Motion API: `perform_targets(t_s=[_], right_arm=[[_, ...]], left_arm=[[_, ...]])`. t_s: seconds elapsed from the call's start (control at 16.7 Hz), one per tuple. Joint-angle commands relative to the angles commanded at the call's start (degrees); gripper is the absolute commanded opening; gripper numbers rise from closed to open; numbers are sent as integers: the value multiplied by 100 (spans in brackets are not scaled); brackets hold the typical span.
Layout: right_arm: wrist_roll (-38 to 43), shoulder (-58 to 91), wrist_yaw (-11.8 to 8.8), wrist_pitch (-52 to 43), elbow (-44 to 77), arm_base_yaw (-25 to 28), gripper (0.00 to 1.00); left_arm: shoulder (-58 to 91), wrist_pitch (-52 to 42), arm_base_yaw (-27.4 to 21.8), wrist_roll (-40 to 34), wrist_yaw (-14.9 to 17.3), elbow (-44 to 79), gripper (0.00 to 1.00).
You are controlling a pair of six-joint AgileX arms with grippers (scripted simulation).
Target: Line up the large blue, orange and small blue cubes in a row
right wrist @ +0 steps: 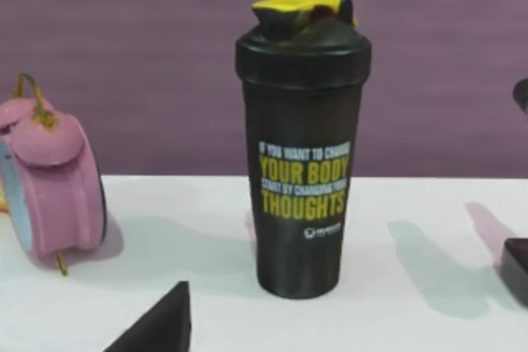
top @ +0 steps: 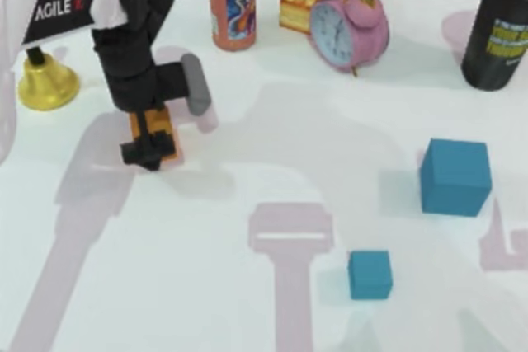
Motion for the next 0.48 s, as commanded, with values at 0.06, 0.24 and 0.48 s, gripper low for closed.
perform_targets(t_s=[0.06,0.24,0.48], right_arm=[[0,0,0,0,0,0,100],[0,0,0,0,0,0,100],[0,0,0,0,0,0,100]], left_arm=[[0,0,0,0,0,0,62],[0,0,0,0,0,0,40],[0,0,0,0,0,0,10]])
